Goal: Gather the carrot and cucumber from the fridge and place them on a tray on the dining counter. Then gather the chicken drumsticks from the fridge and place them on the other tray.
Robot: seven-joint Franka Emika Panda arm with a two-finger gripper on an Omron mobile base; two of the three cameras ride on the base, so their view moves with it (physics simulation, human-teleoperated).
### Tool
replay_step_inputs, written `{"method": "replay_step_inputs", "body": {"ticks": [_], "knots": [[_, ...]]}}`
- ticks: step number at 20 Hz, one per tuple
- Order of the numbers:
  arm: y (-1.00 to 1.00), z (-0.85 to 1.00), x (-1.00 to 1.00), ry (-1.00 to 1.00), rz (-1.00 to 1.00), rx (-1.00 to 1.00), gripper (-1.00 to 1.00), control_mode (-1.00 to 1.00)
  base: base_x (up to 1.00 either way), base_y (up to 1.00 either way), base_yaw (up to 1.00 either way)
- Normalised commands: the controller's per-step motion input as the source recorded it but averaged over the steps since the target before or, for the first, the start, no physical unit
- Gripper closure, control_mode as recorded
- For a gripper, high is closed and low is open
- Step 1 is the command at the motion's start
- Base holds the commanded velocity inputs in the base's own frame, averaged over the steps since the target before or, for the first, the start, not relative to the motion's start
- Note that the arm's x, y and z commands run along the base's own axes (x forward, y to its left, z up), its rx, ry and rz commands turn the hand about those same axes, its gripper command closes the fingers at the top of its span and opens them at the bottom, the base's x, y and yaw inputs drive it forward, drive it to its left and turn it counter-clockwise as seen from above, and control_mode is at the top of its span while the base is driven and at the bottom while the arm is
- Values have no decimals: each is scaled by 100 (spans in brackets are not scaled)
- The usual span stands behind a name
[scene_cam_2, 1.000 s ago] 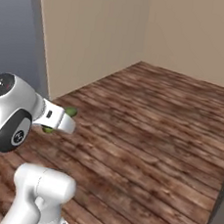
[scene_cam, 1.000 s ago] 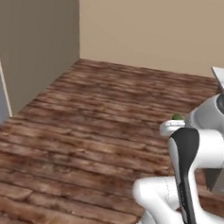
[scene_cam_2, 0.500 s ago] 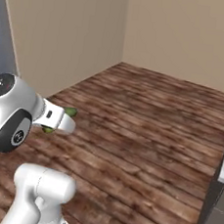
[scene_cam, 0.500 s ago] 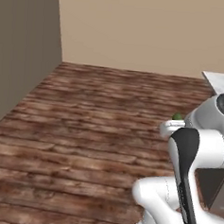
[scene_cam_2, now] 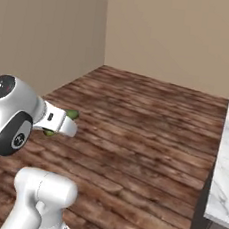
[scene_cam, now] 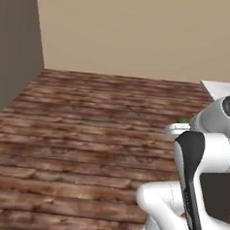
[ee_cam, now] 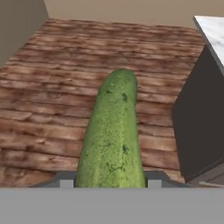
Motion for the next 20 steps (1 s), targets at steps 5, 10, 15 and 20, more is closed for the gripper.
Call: {"method": "replay_step_inputs", "body": {"ticks": [5,10,15,20], "knots": [[0,0,0,0,0,0,100,100,83,7,-20],[0,0,0,0,0,0,100,100,78,20,-20],[0,0,0,0,0,0,100,100,71,27,-20],[0,0,0,0,0,0,100,100,70,33,-22]]}}
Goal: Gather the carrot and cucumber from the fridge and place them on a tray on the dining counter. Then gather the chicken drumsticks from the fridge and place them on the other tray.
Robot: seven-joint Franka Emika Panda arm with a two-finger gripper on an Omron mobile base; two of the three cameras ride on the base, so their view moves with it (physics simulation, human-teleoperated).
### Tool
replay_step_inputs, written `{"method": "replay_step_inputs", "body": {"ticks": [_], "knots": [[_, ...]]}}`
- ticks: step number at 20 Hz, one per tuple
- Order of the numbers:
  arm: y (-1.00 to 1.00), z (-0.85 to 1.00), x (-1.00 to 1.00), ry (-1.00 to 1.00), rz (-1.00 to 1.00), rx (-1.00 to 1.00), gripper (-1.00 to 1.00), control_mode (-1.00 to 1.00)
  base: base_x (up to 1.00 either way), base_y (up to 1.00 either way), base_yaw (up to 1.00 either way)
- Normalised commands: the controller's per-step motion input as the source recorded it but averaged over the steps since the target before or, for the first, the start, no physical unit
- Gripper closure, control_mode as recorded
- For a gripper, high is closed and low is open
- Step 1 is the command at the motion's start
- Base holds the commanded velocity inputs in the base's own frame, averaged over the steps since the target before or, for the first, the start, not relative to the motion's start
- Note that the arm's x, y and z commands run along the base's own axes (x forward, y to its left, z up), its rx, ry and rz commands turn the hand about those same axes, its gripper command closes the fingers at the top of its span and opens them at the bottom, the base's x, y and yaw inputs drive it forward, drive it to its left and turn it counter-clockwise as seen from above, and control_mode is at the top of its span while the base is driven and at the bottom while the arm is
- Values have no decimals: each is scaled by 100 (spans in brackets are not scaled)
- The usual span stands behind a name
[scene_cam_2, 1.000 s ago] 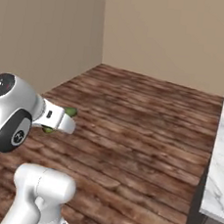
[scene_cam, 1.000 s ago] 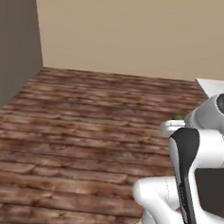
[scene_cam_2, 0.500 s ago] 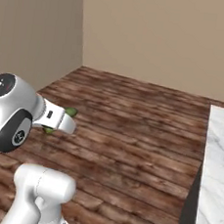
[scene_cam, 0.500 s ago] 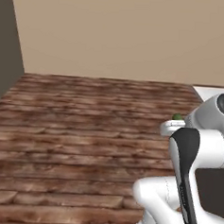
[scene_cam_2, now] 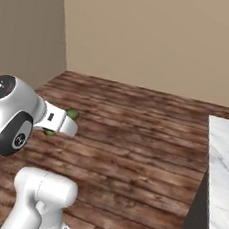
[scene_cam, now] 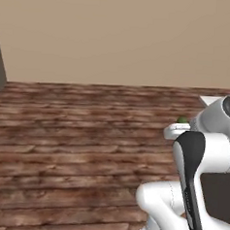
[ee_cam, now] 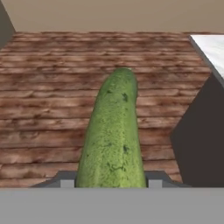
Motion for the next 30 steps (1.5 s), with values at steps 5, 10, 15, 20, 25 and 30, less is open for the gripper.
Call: {"method": "replay_step_inputs", "body": {"ticks": [5,10,15,20,25,30], "knots": [[0,0,0,0,0,0,100,100,72,41,-25],[0,0,0,0,0,0,100,100,69,42,-27],[0,0,0,0,0,0,100,100,73,44,-29],[0,0,0,0,0,0,100,100,73,41,-31],[0,0,0,0,0,0,100,100,72,37,-32],[0,0,0,0,0,0,100,100,71,32,-33]]}}
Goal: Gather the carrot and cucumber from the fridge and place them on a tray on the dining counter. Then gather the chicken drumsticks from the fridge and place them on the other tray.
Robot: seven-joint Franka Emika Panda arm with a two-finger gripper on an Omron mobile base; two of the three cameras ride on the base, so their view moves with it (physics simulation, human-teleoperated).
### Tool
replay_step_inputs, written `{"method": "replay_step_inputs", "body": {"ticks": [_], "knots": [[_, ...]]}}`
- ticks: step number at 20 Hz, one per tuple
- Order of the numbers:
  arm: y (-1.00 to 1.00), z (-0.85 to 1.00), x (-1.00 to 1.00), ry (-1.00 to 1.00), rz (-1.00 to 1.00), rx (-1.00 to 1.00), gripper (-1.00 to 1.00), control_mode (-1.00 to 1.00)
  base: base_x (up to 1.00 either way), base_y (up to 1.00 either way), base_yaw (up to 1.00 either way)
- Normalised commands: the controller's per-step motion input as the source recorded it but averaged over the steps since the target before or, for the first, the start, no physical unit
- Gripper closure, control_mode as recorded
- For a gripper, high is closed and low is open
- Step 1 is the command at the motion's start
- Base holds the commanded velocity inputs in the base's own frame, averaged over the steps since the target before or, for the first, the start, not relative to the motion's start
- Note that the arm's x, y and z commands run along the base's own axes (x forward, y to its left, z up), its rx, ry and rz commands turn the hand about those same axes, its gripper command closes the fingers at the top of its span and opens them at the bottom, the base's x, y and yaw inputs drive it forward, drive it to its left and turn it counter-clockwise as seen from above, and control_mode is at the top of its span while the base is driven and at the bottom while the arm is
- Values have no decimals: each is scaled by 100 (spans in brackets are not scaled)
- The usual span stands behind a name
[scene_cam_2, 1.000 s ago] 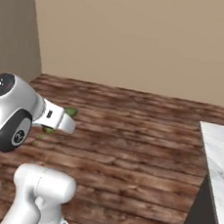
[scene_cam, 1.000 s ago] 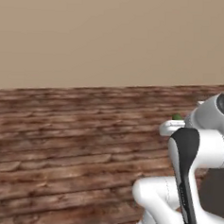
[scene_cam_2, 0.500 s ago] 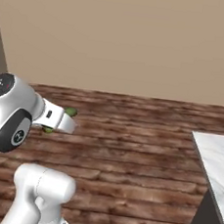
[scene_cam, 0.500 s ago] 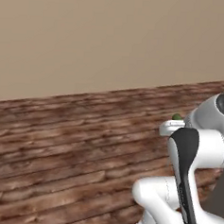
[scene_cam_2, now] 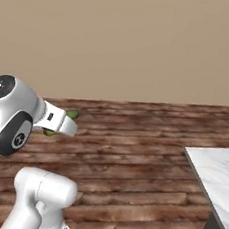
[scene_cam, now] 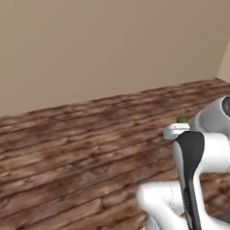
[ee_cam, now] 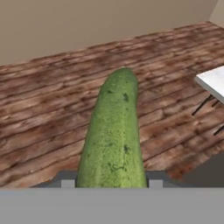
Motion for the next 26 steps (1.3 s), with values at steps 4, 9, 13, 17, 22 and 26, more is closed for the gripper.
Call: {"method": "replay_step_inputs", "body": {"ticks": [4,9,13,17,22,26], "knots": [[0,0,0,0,0,0,100,100,69,30,-34],[0,0,0,0,0,0,100,100,68,23,-37],[0,0,0,0,0,0,100,100,58,12,-43],[0,0,0,0,0,0,100,100,62,16,-47],[0,0,0,0,0,0,100,100,71,34,-46],[0,0,0,0,0,0,100,100,79,50,-41]]}}
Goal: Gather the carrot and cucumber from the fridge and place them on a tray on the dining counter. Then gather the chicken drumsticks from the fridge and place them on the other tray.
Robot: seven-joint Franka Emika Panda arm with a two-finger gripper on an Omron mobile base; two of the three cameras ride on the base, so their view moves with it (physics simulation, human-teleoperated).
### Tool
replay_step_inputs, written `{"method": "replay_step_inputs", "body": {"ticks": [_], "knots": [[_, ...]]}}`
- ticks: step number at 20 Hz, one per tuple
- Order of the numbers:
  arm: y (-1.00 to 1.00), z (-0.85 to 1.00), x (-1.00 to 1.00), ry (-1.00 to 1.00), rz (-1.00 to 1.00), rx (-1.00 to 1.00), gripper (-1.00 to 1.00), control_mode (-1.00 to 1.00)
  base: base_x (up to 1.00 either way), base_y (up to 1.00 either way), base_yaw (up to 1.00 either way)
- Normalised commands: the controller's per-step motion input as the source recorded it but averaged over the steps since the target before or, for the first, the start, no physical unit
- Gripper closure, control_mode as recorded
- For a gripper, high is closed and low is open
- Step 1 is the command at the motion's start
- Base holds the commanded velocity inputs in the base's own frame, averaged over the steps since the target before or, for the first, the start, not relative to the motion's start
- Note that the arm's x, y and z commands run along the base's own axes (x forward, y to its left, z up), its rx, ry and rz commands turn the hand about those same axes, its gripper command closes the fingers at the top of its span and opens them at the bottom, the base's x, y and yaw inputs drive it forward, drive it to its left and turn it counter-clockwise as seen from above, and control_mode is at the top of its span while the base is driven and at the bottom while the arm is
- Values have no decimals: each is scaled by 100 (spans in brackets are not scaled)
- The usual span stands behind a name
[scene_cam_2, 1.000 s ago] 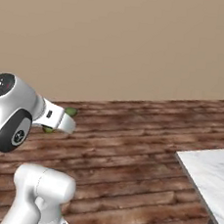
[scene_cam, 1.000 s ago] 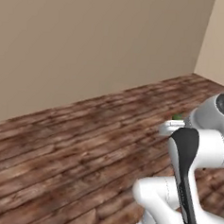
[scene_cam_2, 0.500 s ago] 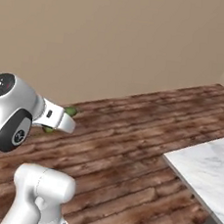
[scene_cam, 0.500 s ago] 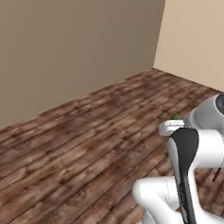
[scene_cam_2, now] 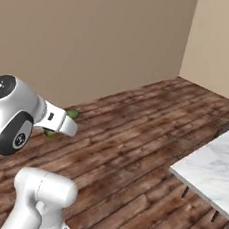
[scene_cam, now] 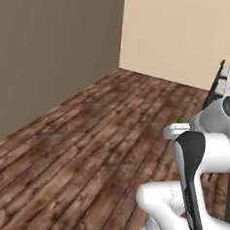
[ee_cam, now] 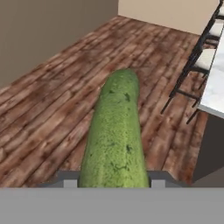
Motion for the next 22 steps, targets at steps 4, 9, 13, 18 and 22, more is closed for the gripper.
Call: {"method": "replay_step_inputs", "body": {"ticks": [4,9,13,18,22], "knots": [[0,0,0,0,0,0,100,100,81,52,-40],[0,0,0,0,0,0,100,100,81,43,-38],[0,0,0,0,0,0,100,100,79,34,-39],[0,0,0,0,0,0,100,100,77,32,-40],[0,0,0,0,0,0,100,100,72,28,-40]]}}
